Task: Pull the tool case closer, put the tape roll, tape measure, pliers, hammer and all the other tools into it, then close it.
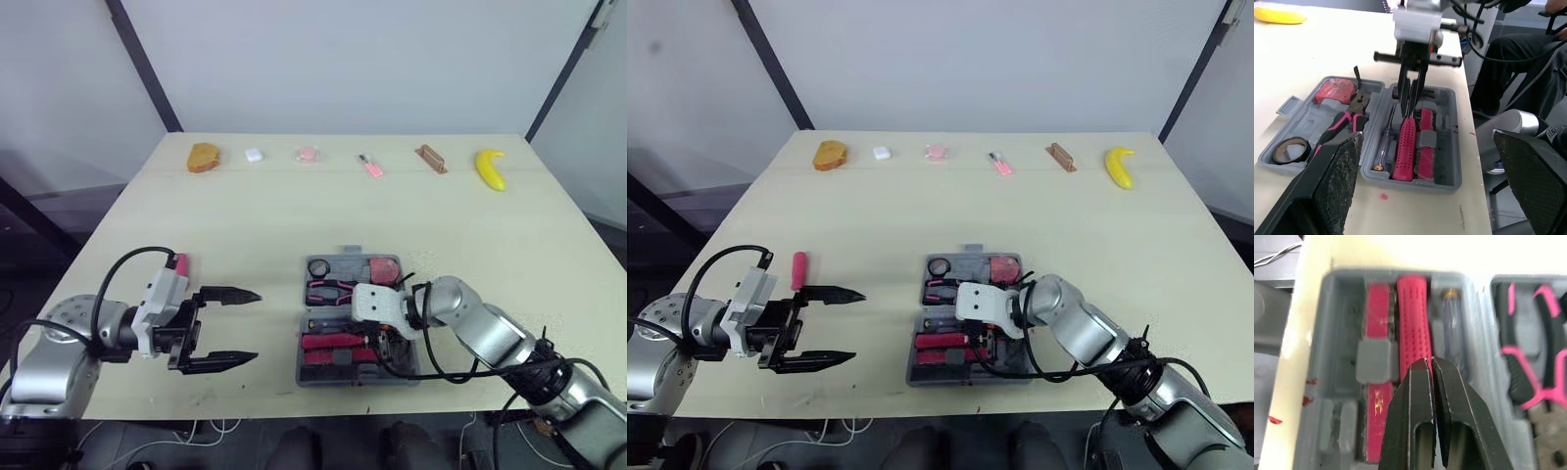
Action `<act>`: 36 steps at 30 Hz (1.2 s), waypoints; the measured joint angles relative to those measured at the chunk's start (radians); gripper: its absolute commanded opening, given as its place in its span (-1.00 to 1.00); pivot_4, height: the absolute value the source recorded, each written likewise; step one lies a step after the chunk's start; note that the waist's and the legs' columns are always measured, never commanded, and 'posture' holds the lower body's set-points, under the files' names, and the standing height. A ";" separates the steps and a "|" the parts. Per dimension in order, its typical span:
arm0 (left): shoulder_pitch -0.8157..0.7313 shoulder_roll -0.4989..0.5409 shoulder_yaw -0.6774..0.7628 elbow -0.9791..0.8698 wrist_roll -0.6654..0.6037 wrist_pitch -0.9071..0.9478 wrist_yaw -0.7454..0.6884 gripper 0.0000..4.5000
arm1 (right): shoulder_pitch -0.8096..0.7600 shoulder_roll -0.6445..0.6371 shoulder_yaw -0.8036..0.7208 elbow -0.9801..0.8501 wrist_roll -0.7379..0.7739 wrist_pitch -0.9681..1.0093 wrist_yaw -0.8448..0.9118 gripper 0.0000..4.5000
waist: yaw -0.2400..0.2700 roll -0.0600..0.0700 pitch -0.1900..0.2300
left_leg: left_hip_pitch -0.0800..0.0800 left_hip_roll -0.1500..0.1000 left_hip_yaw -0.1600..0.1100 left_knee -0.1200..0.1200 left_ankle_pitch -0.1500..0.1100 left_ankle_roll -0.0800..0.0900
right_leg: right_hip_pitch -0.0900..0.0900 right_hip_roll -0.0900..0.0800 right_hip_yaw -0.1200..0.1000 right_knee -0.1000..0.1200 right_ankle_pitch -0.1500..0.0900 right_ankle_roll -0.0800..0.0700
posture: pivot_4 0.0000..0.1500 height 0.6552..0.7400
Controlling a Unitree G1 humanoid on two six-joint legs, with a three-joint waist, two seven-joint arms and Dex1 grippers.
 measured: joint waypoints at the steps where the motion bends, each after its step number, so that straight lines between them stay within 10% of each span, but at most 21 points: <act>1: 0.000 -0.002 0.000 0.000 0.000 -0.002 0.000 1.00 | 0.013 0.000 0.003 0.028 -0.010 -0.016 -0.003 -0.95 | 0.000 0.000 0.000 | 0.000 0.000 0.000 0.000 0.000 0.000 | 0.000 0.000 0.000 0.000 0.000 0.000 | 1.00 1.00; 20: 0.066 -0.035 0.042 -0.001 -0.013 0.024 0.072 1.00 | 0.172 0.118 -0.251 0.042 0.084 -0.135 -0.089 -0.95 | -0.001 -0.004 -0.002 | 0.001 0.000 -0.001 0.000 0.000 0.000 | 0.002 0.000 0.000 0.000 0.000 0.000 | 1.00 1.00; 30: 0.283 -0.208 0.211 -0.013 -0.039 0.042 0.308 1.00 | 0.625 0.094 -0.664 -0.060 0.230 -0.387 -0.213 -0.95 | 0.006 -0.004 -0.002 | 0.003 0.001 0.000 -0.001 0.000 0.000 | 0.002 -0.004 0.000 0.000 0.000 0.000 | 1.00 1.00; 36: 0.328 -0.301 0.245 0.047 0.001 -0.032 0.401 1.00 | 0.812 0.075 -0.854 -0.085 0.301 -0.508 -0.224 -0.05 | 0.009 -0.004 -0.003 | 0.004 0.000 0.001 -0.001 0.000 0.000 | 0.003 -0.002 0.001 0.000 0.000 0.000 | 1.00 1.00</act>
